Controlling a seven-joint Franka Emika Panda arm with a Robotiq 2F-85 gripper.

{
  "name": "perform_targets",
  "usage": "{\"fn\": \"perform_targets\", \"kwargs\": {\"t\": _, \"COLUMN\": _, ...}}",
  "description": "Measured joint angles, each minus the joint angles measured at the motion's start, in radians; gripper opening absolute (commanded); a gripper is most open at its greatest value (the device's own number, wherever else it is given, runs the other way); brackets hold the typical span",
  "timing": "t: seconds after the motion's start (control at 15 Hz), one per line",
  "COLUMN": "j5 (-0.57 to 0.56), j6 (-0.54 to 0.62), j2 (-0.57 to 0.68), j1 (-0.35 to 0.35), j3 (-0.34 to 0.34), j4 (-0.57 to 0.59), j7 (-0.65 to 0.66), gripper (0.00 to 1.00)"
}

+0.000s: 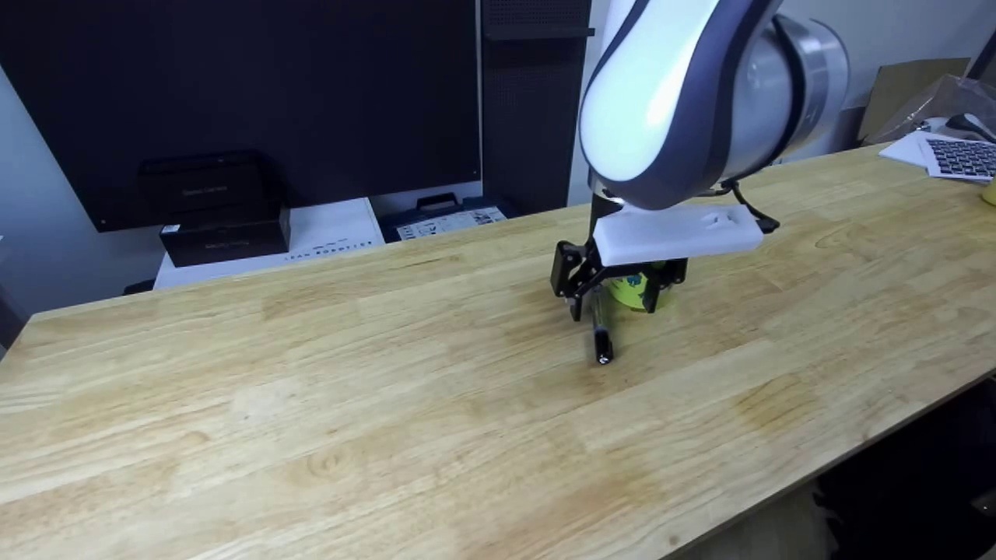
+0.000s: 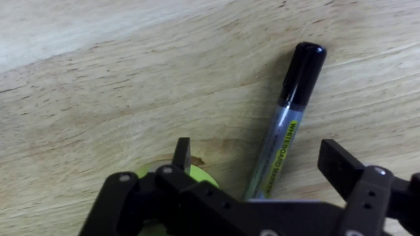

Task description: Pick up the black marker and put it inside the yellow mug

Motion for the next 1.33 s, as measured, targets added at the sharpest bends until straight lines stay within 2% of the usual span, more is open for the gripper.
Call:
{"fn": "perform_targets", "kwargs": {"t": 0.07, "j5": 0.000, "j6": -0.001, "j2": 0.015, "j1": 0.005, "j3": 0.000, "j4": 0.015, "j7": 0.000, "gripper": 0.74}}
{"fn": "perform_targets", "kwargs": {"t": 0.73, "j5": 0.001, "j6": -0.003, "j2": 0.058, "j1": 0.042, "j3": 0.007, "j4": 0.098, "j7": -0.001, "gripper": 0.05}}
{"fn": "perform_targets", "kwargs": {"t": 1.07, "j5": -0.004, "j6": -0.003, "j2": 0.052, "j1": 0.076, "j3": 0.011, "j4": 0.124, "j7": -0.004, "gripper": 0.06}}
{"fn": "perform_targets", "kwargs": {"t": 1.33, "j5": -0.008, "j6": -0.024, "j2": -0.013, "j1": 0.102, "j3": 0.009, "j4": 0.113, "j7": -0.005, "gripper": 0.06}}
